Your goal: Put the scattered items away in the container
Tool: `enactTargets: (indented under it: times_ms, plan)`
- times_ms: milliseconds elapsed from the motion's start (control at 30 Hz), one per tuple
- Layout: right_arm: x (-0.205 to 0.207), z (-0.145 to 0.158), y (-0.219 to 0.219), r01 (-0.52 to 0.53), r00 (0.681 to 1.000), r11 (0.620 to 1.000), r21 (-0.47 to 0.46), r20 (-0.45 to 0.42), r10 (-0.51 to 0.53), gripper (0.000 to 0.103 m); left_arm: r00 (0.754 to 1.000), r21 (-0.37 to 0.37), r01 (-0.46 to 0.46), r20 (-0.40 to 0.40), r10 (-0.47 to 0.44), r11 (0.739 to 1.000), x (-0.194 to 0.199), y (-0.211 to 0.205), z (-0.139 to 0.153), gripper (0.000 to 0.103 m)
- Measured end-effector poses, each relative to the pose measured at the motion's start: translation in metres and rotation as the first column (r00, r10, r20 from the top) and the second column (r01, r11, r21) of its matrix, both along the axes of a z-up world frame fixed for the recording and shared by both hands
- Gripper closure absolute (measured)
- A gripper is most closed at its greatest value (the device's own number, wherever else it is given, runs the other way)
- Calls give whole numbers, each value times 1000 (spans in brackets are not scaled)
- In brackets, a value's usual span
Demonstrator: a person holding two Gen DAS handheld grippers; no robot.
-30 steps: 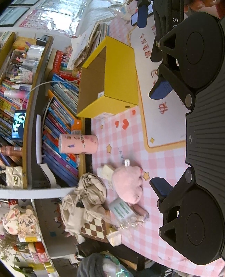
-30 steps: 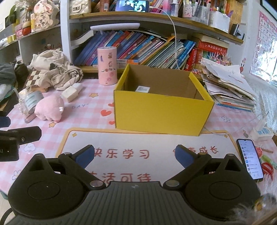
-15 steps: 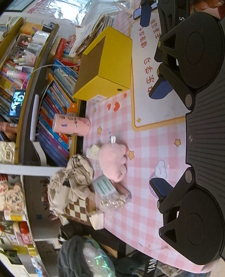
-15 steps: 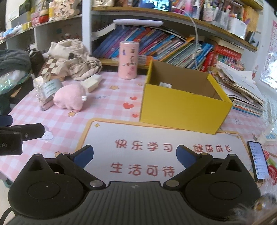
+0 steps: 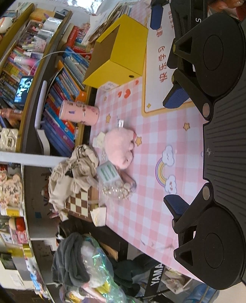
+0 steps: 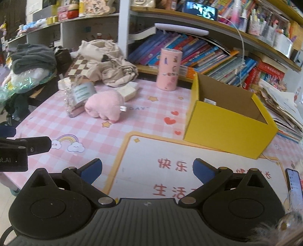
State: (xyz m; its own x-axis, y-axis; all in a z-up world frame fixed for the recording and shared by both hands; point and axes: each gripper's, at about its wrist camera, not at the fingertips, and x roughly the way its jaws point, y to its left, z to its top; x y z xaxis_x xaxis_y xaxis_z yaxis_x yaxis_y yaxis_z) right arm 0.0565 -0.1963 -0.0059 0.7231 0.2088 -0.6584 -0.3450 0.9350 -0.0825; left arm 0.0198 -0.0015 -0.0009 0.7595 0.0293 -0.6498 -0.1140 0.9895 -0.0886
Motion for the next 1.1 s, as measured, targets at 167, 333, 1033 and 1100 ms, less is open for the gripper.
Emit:
enactTargets:
  times_ms: [167,333,1033,1100]
  plan:
    - [0,0,13,-23,1000,1000,-3,2,23,0,1000,-1,-22,3,22,1000,-2,13,0,4]
    - [1,0,28,-61,998,998,-12,-2,61,0,999,-8,-41,-5,41,999,-3,22,-2,4]
    - [22,-7,48,-152,988,988,4,-34,152,0,996,-2,-87,-17,87,996,6,35,-6,4]
    - [25,-7,51,-164,986,987,4,-37,164,0,995,3,-95,-17,95,995,9,36,-5,4]
